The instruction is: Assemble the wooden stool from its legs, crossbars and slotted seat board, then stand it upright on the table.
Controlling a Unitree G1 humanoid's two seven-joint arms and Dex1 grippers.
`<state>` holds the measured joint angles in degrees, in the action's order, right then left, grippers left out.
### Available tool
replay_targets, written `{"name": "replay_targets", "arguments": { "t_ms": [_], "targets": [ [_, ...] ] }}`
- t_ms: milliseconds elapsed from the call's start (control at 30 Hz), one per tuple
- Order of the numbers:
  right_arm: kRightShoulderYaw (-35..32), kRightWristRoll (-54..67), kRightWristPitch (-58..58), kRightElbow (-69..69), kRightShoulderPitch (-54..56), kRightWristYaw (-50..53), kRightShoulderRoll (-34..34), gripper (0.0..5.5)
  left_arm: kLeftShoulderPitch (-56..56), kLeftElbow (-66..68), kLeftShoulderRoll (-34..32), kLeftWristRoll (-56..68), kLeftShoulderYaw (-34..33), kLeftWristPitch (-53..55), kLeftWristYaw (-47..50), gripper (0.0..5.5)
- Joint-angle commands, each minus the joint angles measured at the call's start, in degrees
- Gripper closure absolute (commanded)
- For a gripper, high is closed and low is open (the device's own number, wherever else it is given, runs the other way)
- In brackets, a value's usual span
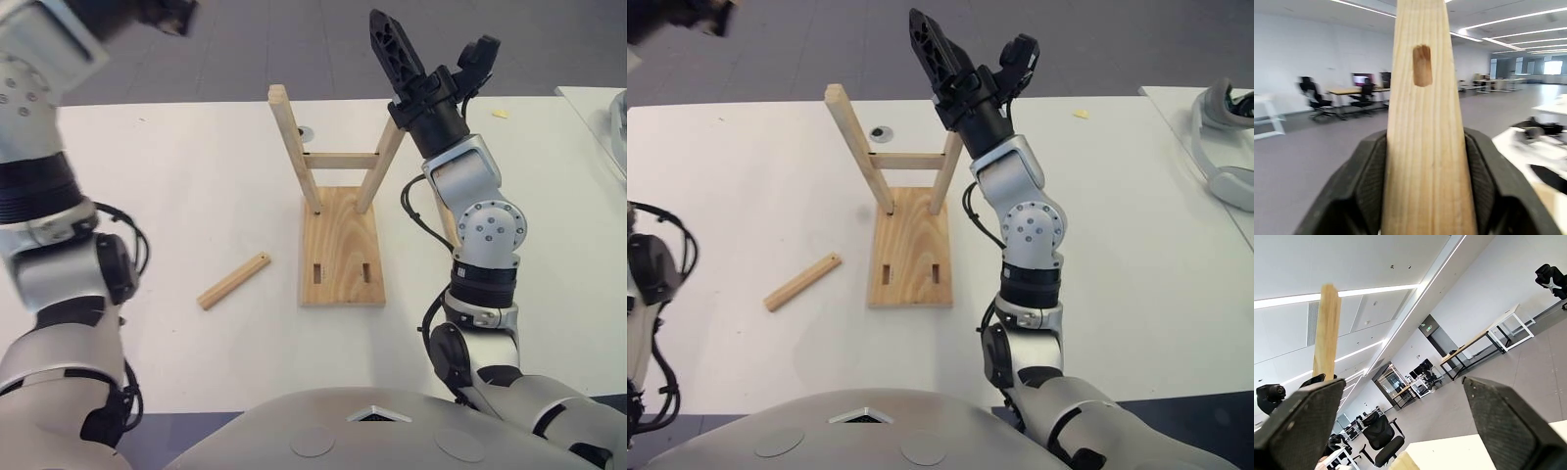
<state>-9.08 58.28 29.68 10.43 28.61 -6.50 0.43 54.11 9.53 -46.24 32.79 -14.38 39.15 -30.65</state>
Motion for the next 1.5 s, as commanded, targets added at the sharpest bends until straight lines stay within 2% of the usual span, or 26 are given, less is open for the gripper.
{"name": "replay_targets", "arguments": {
  "t_ms": [33,100,233,367,500,567,700,767,900,1000,1067,1133,1200,1333,1500],
  "targets": [
    [-0.75,-0.41,-0.15,1.95,-1.18,1.1,0.38,1.07,-18.77,0.55,-2.04,-8.22,1.57,-3.31,0.52,3.46],
    [-1.03,-0.5,-0.25,2.27,-1.44,1.46,0.46,1.07,-31.35,-1.01,2.07,-10.16,2.45,-3.62,2.79,3.46],
    [-1.15,-0.57,-0.05,2.34,-1.43,1.7,0.44,1.07,-44.65,1.52,8.23,-13.3,4.68,-5.45,4.53,3.46],
    [-1.54,-0.36,0.31,2.12,-1.03,1.83,-0.04,1.07,-51.7,3.58,10.9,-13.64,3.55,-3.35,5.27,3.46],
    [-2.5,0.12,0.53,2.23,-1.64,4.31,0.62,1.07,-56.31,-2.47,12.52,-10.03,2.04,4.27,4.57,3.46],
    [-2.61,-0.76,0.82,1.92,-2.57,6.87,1.1,1.07,-59.05,-7.03,13.01,-7.77,1.62,8.36,3.89,2.89],
    [-2.16,-2.56,0.82,2.57,-5.61,8.82,1.53,1.07,-65.62,-17.2,13.77,-4.83,2.01,14.56,4.41,2.28],
    [-2.44,-3.43,0.26,2.64,-5.96,9.38,1.83,1.07,-67.39,-18.83,13.9,-5.53,2.56,14.39,5.06,1.9],
    [-2.45,-9.87,0.43,0.48,-6.01,15.25,0.98,1.07,-62.05,-15.44,9.29,-13.25,3.82,6.56,7.96,1.58],
    [-4.13,-15.34,1.69,-0.18,-5.58,24.08,0.73,1.07,-51.94,-11.0,4.24,-17.56,1.64,-0.13,8.18,1.58],
    [-6.22,-16.77,3.78,-0.35,-5.03,29.26,0.61,1.07,-42.59,-11.25,2.32,-17.68,1.87,-0.77,7.09,1.58],
    [-7.31,-16.61,2.82,-0.22,-5.45,27.21,-0.24,1.07,-35.12,-13.72,2.74,-16.04,1.67,0.49,6.86,1.58],
    [-7.07,-15.48,3.24,0.74,-6.22,23.76,-0.78,1.07,-32.63,-15.49,4.05,-14.77,1.37,1.52,6.79,1.58],
    [-5.24,-16.27,4.03,1.73,-6.46,21.49,-0.37,1.07,-32.05,-16.94,7.63,-14.06,2.2,2.7,7.86,1.58],
    [-4.44,-17.89,4.18,2.54,-7.0,20.31,-0.76,1.07,-33.15,-17.35,8.27,-14.19,2.4,3.09,6.78,1.58]
  ]
}}
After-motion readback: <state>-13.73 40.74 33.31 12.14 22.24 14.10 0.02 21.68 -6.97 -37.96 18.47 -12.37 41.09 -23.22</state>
